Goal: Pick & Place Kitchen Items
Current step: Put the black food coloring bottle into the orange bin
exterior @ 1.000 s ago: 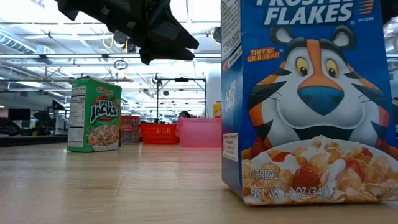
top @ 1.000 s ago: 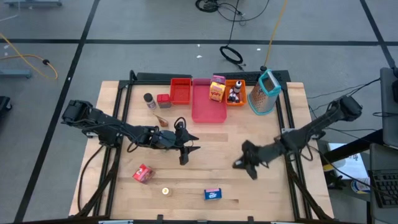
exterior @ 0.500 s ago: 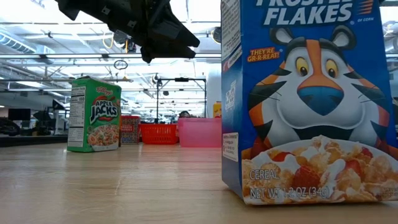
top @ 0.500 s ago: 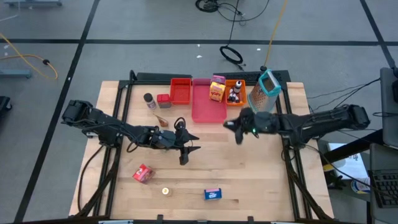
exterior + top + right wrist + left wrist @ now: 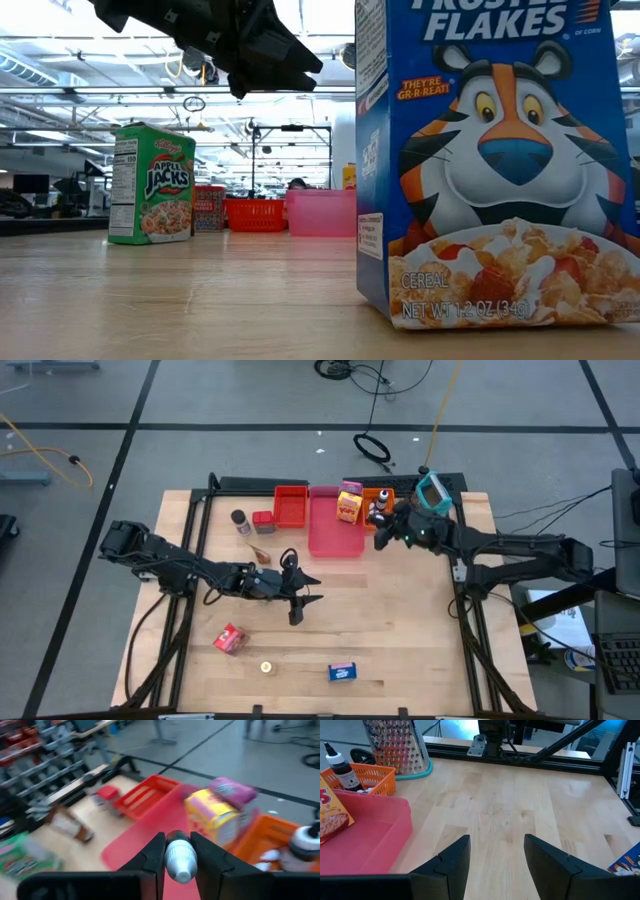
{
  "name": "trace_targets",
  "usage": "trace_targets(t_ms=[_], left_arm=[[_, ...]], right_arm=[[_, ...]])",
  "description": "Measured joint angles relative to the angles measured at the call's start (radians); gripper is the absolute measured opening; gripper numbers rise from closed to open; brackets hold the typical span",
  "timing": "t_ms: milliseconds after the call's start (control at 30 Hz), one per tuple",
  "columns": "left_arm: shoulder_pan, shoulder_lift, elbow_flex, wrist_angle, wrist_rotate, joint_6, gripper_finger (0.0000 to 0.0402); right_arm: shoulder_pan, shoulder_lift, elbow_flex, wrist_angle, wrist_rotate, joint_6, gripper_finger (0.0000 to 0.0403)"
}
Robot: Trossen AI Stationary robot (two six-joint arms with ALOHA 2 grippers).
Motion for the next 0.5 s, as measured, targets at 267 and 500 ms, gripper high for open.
trace_targets(t_ms=[267,500], left_arm=[[0.002,0.000,0.000,0.006,0.000,0.000,0.0186],[0.002,0.000,0.000,0.009,0.000,0.004,0.0186]], right_arm=[[-0.135,0.084,0.035,-0.010,-0.005,-0.061,0.0065],[-0.195,0.218,0.156,-0.124,-0.008,-0.104,0.0066]])
